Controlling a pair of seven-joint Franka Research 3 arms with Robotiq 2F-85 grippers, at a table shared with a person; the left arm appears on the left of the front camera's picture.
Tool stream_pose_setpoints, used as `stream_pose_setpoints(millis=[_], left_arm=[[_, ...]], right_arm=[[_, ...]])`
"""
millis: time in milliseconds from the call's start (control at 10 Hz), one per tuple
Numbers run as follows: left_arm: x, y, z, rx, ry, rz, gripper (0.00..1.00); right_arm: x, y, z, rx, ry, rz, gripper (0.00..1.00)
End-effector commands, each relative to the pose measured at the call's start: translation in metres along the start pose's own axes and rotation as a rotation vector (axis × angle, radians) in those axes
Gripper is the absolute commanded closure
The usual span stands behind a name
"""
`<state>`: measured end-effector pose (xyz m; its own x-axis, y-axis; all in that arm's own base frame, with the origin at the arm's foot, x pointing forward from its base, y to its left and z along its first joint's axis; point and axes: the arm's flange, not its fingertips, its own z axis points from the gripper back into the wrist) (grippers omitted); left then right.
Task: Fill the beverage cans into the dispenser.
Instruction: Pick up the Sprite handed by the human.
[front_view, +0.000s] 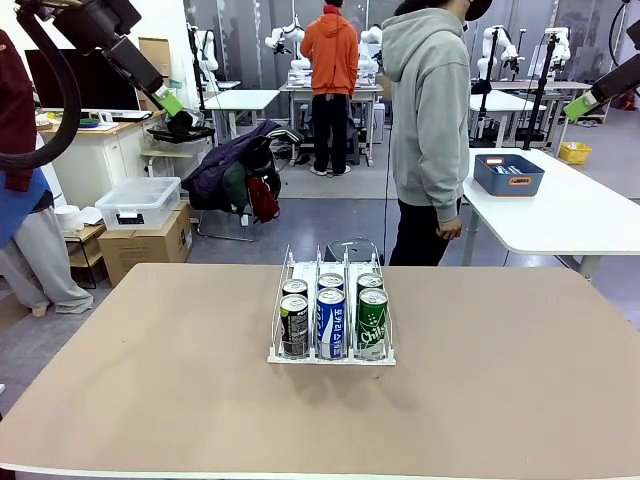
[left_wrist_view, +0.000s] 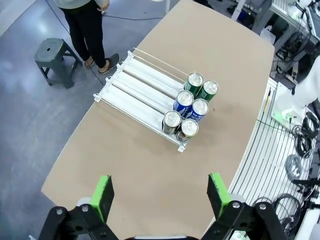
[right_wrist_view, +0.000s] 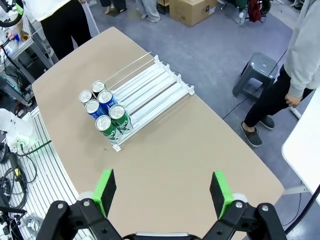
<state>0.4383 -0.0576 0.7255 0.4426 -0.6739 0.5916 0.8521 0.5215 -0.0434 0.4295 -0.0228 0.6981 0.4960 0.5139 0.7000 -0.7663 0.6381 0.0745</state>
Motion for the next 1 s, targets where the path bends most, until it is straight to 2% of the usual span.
stream_pose_setpoints(millis=[0, 300, 400, 600, 700, 900], left_arm=[[-0.009, -0.008, -0.004, 0.013, -0.055, 0.051, 0.0], [-0.02, -0.019, -0.024, -0.04, -0.08, 0.084, 0.0], [-0.026, -0.021, -0.032, -0.041, -0.093, 0.09, 0.0], [-0.025, -0.019, -0.033, -0.018, -0.16, 0.056, 0.0], [-0.021, -0.015, -0.03, -0.042, -0.064, 0.082, 0.0], [-0.021, -0.015, -0.03, -0.042, -0.064, 0.082, 0.0]], right_arm=[[0.008, -0.007, -0.001, 0.018, 0.004, 0.039, 0.0], [0.01, -0.015, -0.008, -0.012, -0.006, 0.029, 0.0], [0.008, -0.008, -0.003, -0.003, 0.007, 0.012, 0.0], [0.008, -0.008, -0.003, -0.003, 0.007, 0.012, 0.0], [0.008, -0.008, -0.003, -0.003, 0.007, 0.012, 0.0], [0.008, -0.008, -0.003, -0.003, 0.007, 0.012, 0.0]])
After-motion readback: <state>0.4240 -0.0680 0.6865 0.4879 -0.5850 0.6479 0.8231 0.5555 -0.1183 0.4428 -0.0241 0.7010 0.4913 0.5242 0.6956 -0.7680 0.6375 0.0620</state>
